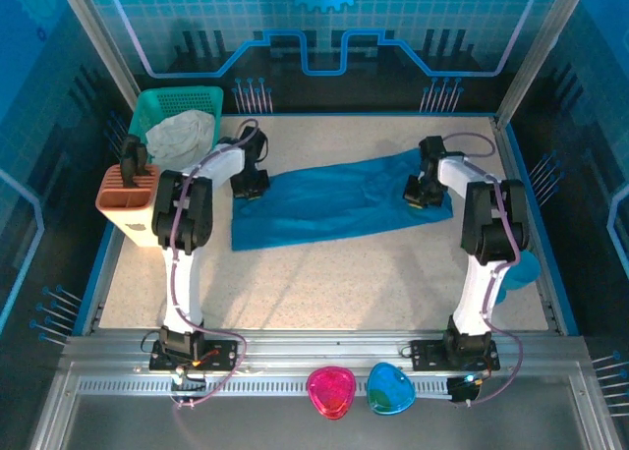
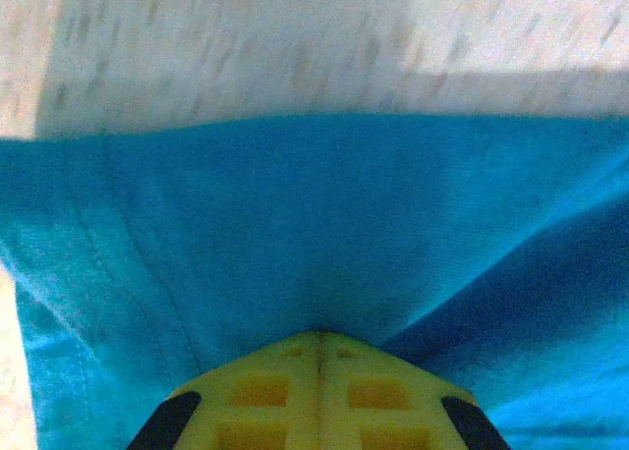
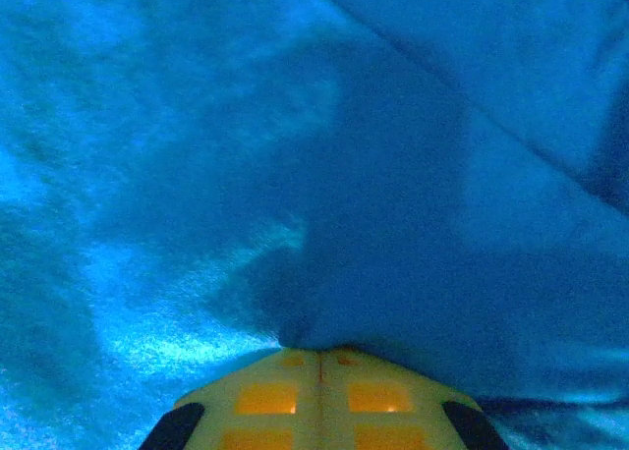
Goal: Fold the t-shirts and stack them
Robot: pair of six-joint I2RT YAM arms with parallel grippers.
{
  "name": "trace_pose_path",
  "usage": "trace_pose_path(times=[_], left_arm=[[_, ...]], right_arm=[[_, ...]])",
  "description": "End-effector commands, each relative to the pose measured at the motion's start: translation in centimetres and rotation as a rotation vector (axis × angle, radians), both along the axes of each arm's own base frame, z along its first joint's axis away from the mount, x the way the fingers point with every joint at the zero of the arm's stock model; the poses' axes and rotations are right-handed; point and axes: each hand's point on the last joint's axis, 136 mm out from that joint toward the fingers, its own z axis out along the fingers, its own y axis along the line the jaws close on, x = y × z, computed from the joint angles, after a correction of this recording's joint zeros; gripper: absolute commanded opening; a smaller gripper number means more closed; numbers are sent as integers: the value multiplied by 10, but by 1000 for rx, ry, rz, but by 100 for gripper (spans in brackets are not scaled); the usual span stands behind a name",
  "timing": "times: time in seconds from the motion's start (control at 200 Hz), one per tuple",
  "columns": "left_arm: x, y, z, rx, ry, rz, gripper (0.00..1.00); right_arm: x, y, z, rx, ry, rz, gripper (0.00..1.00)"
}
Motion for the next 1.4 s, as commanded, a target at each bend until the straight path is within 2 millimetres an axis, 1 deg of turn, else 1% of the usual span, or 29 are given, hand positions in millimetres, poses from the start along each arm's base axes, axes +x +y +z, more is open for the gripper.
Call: trace_pose_path(times=[0.0,0.115,0.195,0.205,0.22,0.245,0.305,0.345,0.385,0.45,0.545,0.606,0.676,0.766,0.881,0.941,1.011,1.071,1.151,1.226,1.276,1.316,1.366,1.386,1.396], left_arm=[[-51,-5,-18,-3,101,15,2],[-89,-23,-15,-8,110,-24,2],[-118,-43,-16,-17,135,-70,3],[-122,-46,-17,-20,139,-77,3],[-128,-50,-17,-20,145,-85,3],[-137,-57,-18,-25,152,-98,3],[-157,-73,-19,-36,166,-129,3],[-169,-82,-19,-40,173,-145,3],[-182,-90,-20,-40,182,-158,3],[-199,-101,-19,-39,190,-172,3],[-222,-122,-17,-60,204,-209,3],[-233,-135,-13,-65,205,-235,3],[-241,-151,-9,-81,197,-262,4],[-246,-173,-5,-124,187,-288,4],[-245,-197,-2,-164,168,-320,4],[-240,-206,7,-175,147,-334,4],[-232,-211,23,-180,104,-348,5],[-223,-211,43,-171,55,-360,7],[-212,-208,72,-145,-13,-380,12],[-202,-204,99,-119,-76,-397,18],[-196,-202,115,-108,-117,-403,21],[-191,-197,124,-96,-141,-400,24],[-184,-192,130,-88,-162,-392,28],[-182,-189,130,-86,-164,-386,29],[-179,-187,130,-86,-166,-380,30]], right_arm=[[11,-6,-6,-10,48,41,0],[40,5,-5,37,38,86,0],[61,12,-5,57,31,107,0],[64,12,-2,57,25,108,0],[65,13,-11,61,43,111,0],[76,15,-7,65,29,117,0],[90,22,-11,83,22,132,0],[102,27,-8,98,3,137,0],[111,34,-10,119,-8,148,0],[126,44,-9,148,-36,159,0],[143,59,-7,195,-75,173,0],[152,69,-3,239,-101,178,0],[160,79,0,293,-128,171,0],[167,93,6,356,-157,165,0],[166,118,11,415,-166,197,0],[164,132,19,438,-176,228,0],[164,141,33,450,-199,250,0],[166,141,52,456,-233,253,0],[169,138,84,459,-287,259,0],[166,135,120,450,-340,278,0],[159,130,140,425,-362,289,0],[151,127,153,395,-367,294,0],[138,118,164,345,-360,286,0],[132,115,167,324,-354,282,0],[129,113,166,313,-344,278,0]])
